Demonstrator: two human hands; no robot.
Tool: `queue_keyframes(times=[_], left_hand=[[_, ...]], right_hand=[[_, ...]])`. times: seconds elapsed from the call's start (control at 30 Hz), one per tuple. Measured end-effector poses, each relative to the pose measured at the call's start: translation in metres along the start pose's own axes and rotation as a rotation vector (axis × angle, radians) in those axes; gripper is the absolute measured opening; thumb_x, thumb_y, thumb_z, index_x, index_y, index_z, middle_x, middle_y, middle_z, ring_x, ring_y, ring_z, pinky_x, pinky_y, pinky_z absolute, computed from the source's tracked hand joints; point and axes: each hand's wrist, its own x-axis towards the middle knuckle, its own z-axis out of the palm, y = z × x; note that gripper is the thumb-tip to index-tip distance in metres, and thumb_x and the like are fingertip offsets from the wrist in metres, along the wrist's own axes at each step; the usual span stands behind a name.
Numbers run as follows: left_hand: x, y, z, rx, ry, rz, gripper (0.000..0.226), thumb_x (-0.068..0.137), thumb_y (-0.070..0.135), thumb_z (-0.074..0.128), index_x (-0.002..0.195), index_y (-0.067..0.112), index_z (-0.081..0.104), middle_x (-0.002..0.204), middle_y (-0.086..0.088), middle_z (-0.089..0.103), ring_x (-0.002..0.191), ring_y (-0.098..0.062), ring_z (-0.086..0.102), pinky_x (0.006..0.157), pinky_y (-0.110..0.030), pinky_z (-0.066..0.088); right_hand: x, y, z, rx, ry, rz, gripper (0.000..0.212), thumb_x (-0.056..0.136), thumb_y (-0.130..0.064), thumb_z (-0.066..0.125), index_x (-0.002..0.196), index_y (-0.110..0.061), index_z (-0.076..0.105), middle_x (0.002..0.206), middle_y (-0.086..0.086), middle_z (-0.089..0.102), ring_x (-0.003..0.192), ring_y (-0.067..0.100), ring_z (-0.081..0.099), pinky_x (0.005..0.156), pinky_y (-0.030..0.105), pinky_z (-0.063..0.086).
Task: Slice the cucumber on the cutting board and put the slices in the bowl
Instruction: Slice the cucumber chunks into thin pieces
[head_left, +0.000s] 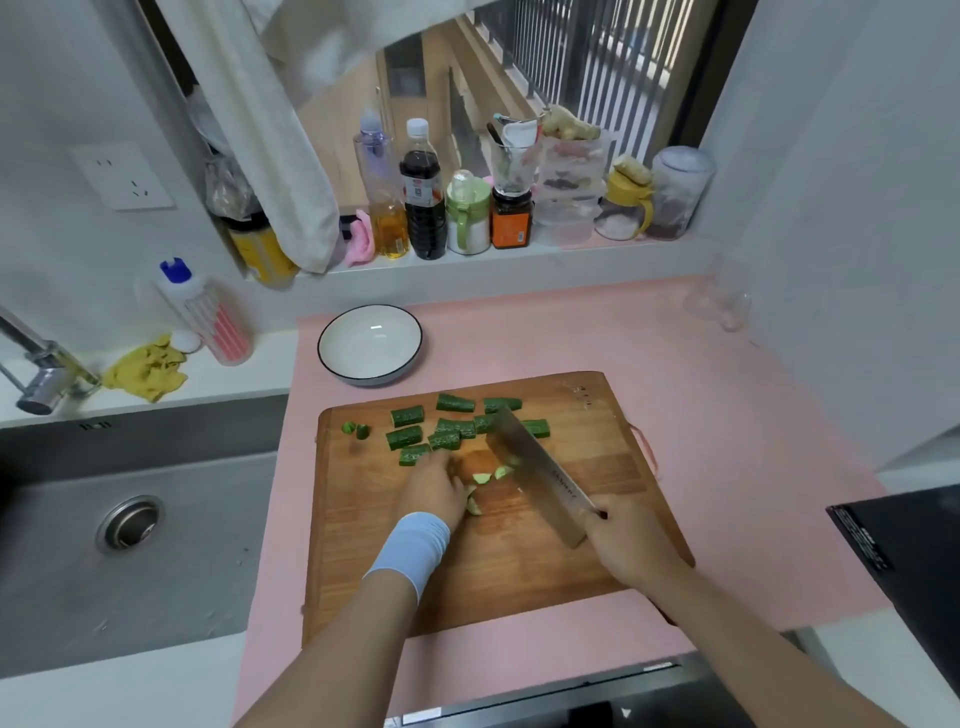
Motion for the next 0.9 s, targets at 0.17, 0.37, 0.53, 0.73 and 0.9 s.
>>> queue_keyframes(times=[0.17,0.37,0.53,0.73,0.9], left_hand=[[0.006,0.029,0.012,0.151,-0.192,-0.116,0.039,0.087,0.029,0.058,0.124,0.015,0.056,0.13,-0.008,0.049,0.105,-0.027,0.061,0.091,-0.034,0.051],[0.018,0.076,0.033,-0.094,-0.084,-0.086,0.029,0.09,0.011,0.05,0.115,0.017,0.062,0.113,-0.002,0.067,0.095,-0.021,0.061,0.085,-0.027,0.048],[0.059,0.096,0.034,0.195,0.014,0.181,0.033,0.095,0.017,0.049,0.125,0.024,0.062,0.126,0.0,0.055,0.119,-0.023,0.048,0.094,-0.033,0.047],[0.08,0.111,0.053,0.541,-0.245,0.278,0.04,0.094,0.022,0.058,0.133,0.032,0.053,0.13,-0.001,0.053,0.113,-0.026,0.058,0.094,-0.037,0.048],[0.073,0.102,0.049,0.414,-0.084,0.252,0.034,0.099,0.031,0.05,0.133,0.026,0.053,0.126,-0.001,0.053,0.109,-0.024,0.056,0.084,-0.034,0.049]], right_hand=[[0.021,0.005,-0.027,0.042,0.032,-0.031,0.029,0.099,-0.033,0.054,0.09,-0.011,0.071,0.075,0.008,0.069,0.057,0.013,0.052,0.054,0.029,0.035],[0.046,0.004,-0.054,0.019,0.054,-0.076,0.026,0.1,-0.029,0.052,0.086,-0.017,0.071,0.076,0.002,0.069,0.067,0.019,0.062,0.057,0.034,0.045],[0.059,0.01,-0.075,0.054,0.104,-0.078,0.031,0.101,-0.027,0.05,0.081,-0.013,0.069,0.067,0.001,0.061,0.053,0.015,0.051,0.048,0.027,0.033],[0.069,0.021,-0.08,0.078,0.099,-0.069,0.031,0.099,-0.03,0.05,0.082,-0.011,0.068,0.067,0.008,0.065,0.05,0.014,0.05,0.048,0.028,0.034],[0.066,0.021,-0.076,0.062,0.094,-0.082,0.032,0.099,-0.028,0.051,0.074,-0.014,0.063,0.056,-0.001,0.054,0.048,0.012,0.046,0.047,0.028,0.032]])
